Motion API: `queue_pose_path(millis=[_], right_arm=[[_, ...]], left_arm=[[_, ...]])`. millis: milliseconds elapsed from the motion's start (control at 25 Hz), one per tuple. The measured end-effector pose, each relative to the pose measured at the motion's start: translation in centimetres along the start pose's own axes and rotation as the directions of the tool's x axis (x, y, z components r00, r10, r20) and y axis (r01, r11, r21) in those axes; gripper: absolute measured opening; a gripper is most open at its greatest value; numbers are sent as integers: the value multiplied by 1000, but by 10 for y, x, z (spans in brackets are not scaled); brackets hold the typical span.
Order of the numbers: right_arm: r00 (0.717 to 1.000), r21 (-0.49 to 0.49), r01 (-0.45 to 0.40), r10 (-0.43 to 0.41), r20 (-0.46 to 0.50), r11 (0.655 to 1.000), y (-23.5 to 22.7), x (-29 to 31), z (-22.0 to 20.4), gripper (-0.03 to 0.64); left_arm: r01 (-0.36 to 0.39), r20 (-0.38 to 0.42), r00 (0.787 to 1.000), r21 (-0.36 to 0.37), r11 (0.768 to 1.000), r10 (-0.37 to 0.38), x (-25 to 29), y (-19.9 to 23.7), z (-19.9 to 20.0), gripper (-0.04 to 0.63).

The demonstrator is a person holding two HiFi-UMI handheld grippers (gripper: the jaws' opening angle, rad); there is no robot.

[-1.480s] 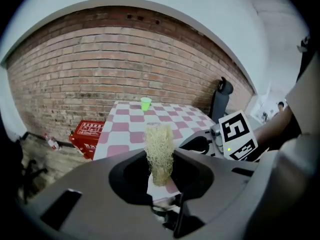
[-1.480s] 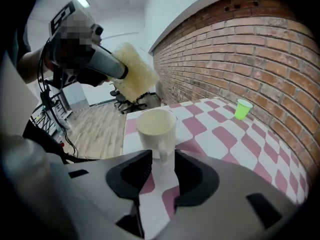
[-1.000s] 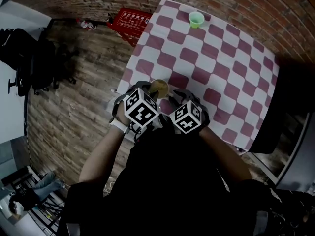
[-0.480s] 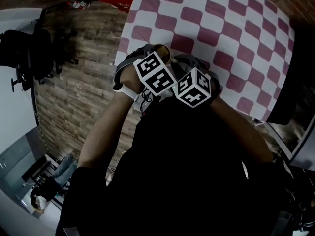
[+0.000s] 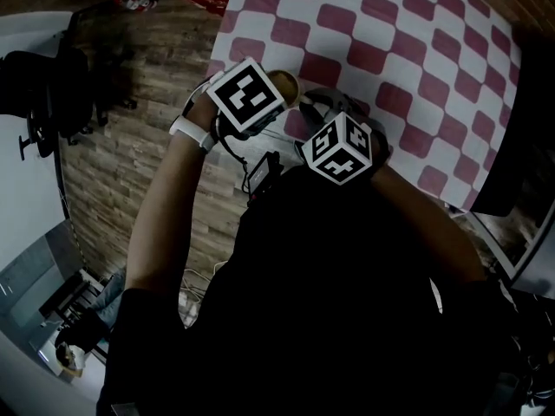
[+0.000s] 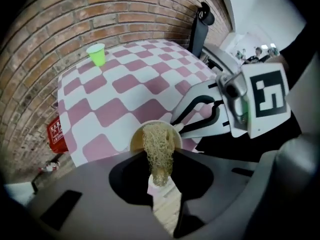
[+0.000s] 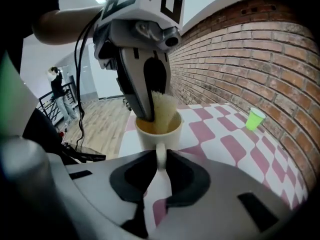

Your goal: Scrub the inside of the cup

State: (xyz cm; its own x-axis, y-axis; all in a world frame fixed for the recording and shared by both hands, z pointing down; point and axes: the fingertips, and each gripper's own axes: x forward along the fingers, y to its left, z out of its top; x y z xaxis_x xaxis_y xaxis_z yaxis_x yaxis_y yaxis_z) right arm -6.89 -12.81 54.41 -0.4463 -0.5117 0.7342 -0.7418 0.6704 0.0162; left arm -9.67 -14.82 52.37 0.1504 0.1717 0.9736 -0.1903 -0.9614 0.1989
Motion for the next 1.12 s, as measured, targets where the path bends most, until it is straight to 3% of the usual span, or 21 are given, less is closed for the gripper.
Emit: queue_pose_path(millis=[80, 160, 320, 440, 560, 720, 840, 920, 1000, 1080, 1120], right_arm=[[1000, -1, -3, 3, 1, 1000, 0, -1, 0, 74], [1000, -2, -4, 4, 3, 1000, 0, -2, 0, 74], [1000, -1, -8, 8, 7, 1000, 1, -3, -1, 74], [1000, -2, -12, 12, 7, 1000, 1, -3, -1, 74], [1000, -3, -12, 12, 7, 1000, 1, -3, -1, 74], [1000, -7, -12, 12, 6, 1000, 0, -3, 0, 74], [1000, -9, -8, 8, 8, 1000, 0, -3, 1, 74], [1000, -8, -5, 5, 10, 1000, 0, -3, 2, 74], [1000, -9, -5, 5, 8, 1000, 0, -3, 2, 74], [1000, -9, -6, 6, 8, 1000, 0, -3, 3, 74], [1000, -10, -6, 6, 9, 1000, 0, -4, 3, 74]], left_arm=[[76, 74, 995, -30, 997, -74, -19, -10, 6, 87], [100, 136, 986, -48, 994, -93, -38, -13, 8, 87], [34, 202, 979, -110, 993, -11, -61, -2, 3, 87], [-35, 187, 981, -109, 993, 55, -58, 5, 3, 87], [-81, 163, 983, -46, 996, 87, -37, 3, 13, 87], [-148, 22, 989, 32, 988, 147, 6, 1, 2, 87], [-221, 1, 975, 62, 973, 221, 20, 7, 4, 87], [-243, 7, 970, 21, 970, 243, 21, 12, 5, 87], [-213, 20, 976, -88, 973, 215, 13, 15, 4, 87], [-68, 109, 989, -249, 966, 98, 6, 7, 7, 87], [19, 187, 981, -314, 949, 42, 1, 4, 12, 87]])
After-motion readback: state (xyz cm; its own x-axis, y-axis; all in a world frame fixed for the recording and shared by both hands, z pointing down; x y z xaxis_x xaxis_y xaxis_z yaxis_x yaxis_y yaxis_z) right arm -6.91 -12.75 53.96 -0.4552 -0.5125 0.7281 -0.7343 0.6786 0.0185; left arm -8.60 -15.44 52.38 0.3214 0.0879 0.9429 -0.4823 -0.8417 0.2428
